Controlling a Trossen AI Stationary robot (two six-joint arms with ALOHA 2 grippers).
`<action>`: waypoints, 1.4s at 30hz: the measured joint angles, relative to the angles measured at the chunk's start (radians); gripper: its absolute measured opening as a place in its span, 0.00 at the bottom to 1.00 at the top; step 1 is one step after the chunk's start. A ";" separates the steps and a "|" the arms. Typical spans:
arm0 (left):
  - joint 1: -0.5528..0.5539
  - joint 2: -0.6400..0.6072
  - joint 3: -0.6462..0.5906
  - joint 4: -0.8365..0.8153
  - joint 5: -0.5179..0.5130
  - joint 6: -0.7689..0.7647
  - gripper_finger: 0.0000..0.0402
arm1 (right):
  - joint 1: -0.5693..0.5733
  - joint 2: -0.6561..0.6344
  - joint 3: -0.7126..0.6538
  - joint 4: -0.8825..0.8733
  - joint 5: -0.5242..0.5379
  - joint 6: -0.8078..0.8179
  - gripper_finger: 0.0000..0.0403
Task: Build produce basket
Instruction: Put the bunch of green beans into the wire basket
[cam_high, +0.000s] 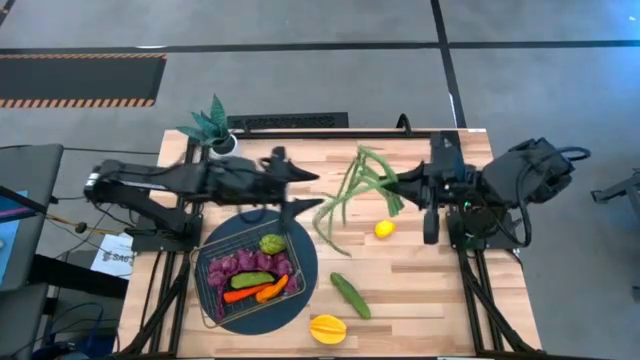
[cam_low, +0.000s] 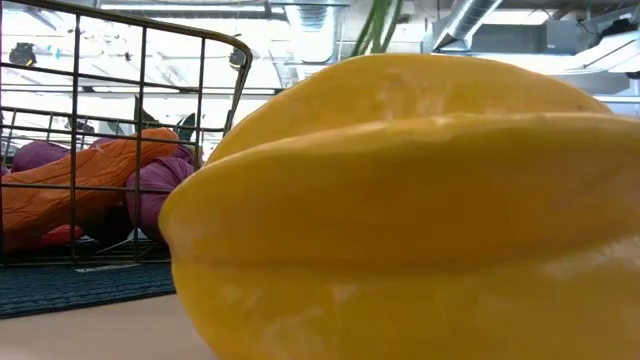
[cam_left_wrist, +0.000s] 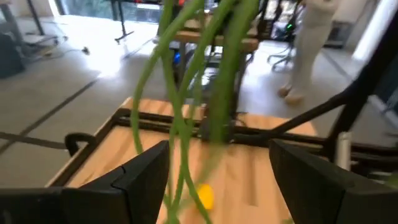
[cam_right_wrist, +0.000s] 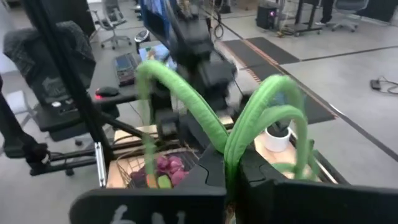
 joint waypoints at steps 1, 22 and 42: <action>0.000 0.025 0.000 0.023 -0.005 0.015 0.65 | 0.005 -0.001 0.001 0.005 0.000 -0.002 0.01; 0.039 0.097 -0.001 0.226 0.233 0.064 0.65 | 0.039 0.027 0.002 0.019 -0.003 -0.008 0.02; 0.097 0.188 0.001 0.351 0.240 0.045 0.65 | -0.021 0.128 0.002 0.140 -0.169 -0.056 0.02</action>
